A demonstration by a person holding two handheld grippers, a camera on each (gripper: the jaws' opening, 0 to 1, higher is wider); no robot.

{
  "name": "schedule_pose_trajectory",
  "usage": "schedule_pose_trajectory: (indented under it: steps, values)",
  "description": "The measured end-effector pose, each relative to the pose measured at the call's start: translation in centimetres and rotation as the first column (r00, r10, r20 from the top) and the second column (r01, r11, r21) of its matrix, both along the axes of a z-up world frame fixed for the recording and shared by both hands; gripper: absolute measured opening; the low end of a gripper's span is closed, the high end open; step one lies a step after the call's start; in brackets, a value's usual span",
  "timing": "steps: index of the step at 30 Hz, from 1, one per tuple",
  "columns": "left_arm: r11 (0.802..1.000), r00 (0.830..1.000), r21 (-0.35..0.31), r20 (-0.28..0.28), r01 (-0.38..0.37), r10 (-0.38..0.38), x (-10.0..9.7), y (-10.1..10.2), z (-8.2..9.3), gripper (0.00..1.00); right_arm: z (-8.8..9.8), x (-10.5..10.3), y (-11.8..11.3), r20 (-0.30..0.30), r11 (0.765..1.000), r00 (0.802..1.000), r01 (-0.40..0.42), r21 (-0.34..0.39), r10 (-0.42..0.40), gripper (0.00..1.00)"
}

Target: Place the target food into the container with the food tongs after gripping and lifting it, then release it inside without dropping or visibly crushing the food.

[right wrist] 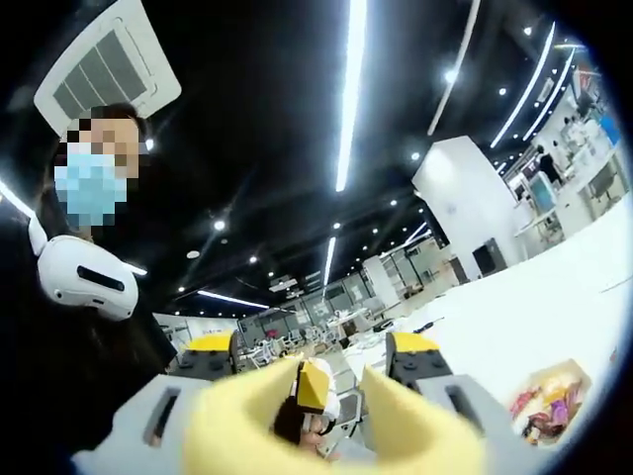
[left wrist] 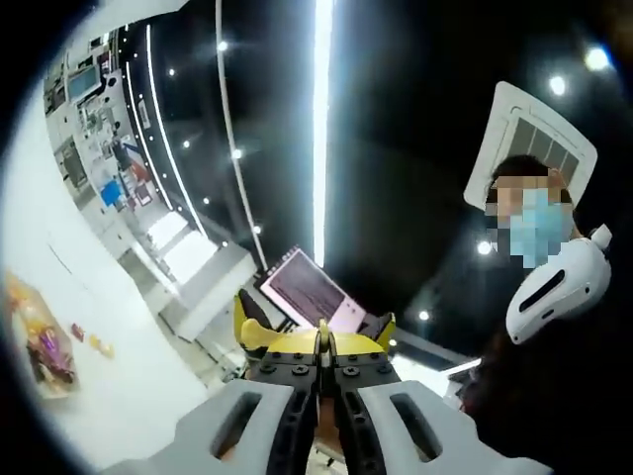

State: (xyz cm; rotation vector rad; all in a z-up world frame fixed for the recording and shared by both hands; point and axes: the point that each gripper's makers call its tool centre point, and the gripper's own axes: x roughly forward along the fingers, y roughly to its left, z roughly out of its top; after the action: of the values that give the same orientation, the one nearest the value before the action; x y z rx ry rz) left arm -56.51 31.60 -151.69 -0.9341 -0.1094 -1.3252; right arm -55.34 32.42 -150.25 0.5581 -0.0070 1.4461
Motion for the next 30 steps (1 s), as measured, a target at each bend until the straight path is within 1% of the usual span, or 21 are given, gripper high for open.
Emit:
schedule_pose_trajectory:
  steps: [1,2,3,6,7,8,9,11,13,15,19,22,23,24,25,27,28,29,30]
  values:
    - [1.000,1.000,0.027,0.012,0.004,-0.005,-0.1,-0.1,-0.2,0.00,-0.1,-0.4,0.0,0.000,1.000,1.000,-0.015,-0.010,0.015,0.47]
    - [0.999,1.000,0.036,0.022,0.022,-0.022,-0.4,-0.2,-0.2,0.00,-0.2,-0.3,-0.1,0.001,1.000,1.000,-0.007,-0.015,0.007,0.46]
    - [0.998,0.999,0.056,0.033,0.007,-0.009,-0.3,-0.3,-0.2,0.00,-0.3,-0.4,-0.2,0.013,1.000,1.000,0.001,-0.022,0.000,0.45]
    - [0.996,0.998,0.082,0.063,0.024,-0.029,-0.5,-0.4,0.1,0.00,-0.3,-0.6,-0.3,0.025,1.000,1.000,0.010,-0.029,-0.009,0.41]
    - [0.996,0.996,0.084,0.073,0.036,-0.042,-0.7,-0.5,0.3,0.00,-0.4,-0.6,-0.3,0.032,0.999,0.999,0.013,-0.034,-0.011,0.39]
    - [0.994,0.994,0.104,0.100,0.041,-0.051,-1.1,-0.6,0.4,0.00,-0.5,-0.6,-0.5,0.054,0.999,0.998,0.024,-0.046,-0.021,0.35]
    - [0.992,0.993,0.126,0.110,0.032,-0.046,-1.1,-0.7,0.4,0.00,-0.4,-0.8,-0.6,0.065,0.999,0.998,0.024,-0.042,-0.021,0.35]
    - [0.988,0.988,0.150,0.144,0.037,-0.059,-1.5,-0.8,0.7,0.00,-0.3,-1.1,-0.6,0.044,0.999,0.999,0.008,-0.036,-0.006,0.34]
    - [0.985,0.985,0.170,0.163,0.028,-0.056,-1.6,-0.9,0.7,0.00,-0.3,-1.2,-0.6,0.054,0.999,0.998,0.012,-0.038,-0.010,0.35]
    - [0.982,0.983,0.189,0.177,0.023,-0.057,-1.7,-1.0,0.7,0.00,-0.4,-1.3,-0.6,0.048,0.999,0.999,0.006,-0.041,-0.004,0.35]
    - [0.981,0.982,0.192,0.182,0.025,-0.060,-1.6,-0.9,0.5,0.00,-0.4,-1.6,-0.5,0.063,0.999,0.998,0.007,-0.044,-0.005,0.33]
    - [0.983,0.981,0.182,0.193,0.001,-0.037,-1.3,-0.8,0.7,0.00,0.0,-1.5,-0.6,0.090,0.999,0.996,0.018,-0.032,-0.015,0.29]
    - [0.983,0.981,0.183,0.192,-0.010,-0.026,-1.0,-0.8,0.7,0.00,0.0,-1.3,-0.6,0.085,0.999,0.996,0.024,-0.026,-0.022,0.27]
    - [0.980,0.978,0.193,0.211,-0.044,0.002,-0.5,-0.7,0.7,0.01,-0.1,-0.9,-0.7,0.075,0.999,0.997,0.039,-0.024,-0.037,0.27]
    - [0.975,0.976,0.211,0.218,-0.068,0.021,-0.2,-0.7,0.5,0.02,-0.2,-0.7,-0.7,0.066,0.999,0.997,0.045,-0.023,-0.043,0.26]
    - [0.959,0.970,0.266,0.240,-0.100,0.035,0.2,-0.8,-0.2,0.03,-0.7,-0.4,-0.7,0.065,0.997,0.996,0.059,-0.043,-0.056,0.26]
    - [0.947,0.967,0.298,0.250,-0.120,0.044,0.4,-0.7,-0.7,0.04,-1.1,-0.3,-0.7,0.073,0.996,0.996,0.065,-0.066,-0.060,0.26]
    - [0.939,0.970,0.325,0.242,-0.117,0.037,0.4,-0.6,-1.2,0.05,-1.5,-0.1,-0.8,0.079,0.994,0.995,0.074,-0.084,-0.068,0.26]
    - [0.928,0.968,0.349,0.250,-0.127,0.038,0.6,-0.6,-1.7,0.06,-1.8,0.2,-0.9,0.079,0.991,0.994,0.089,-0.099,-0.082,0.26]
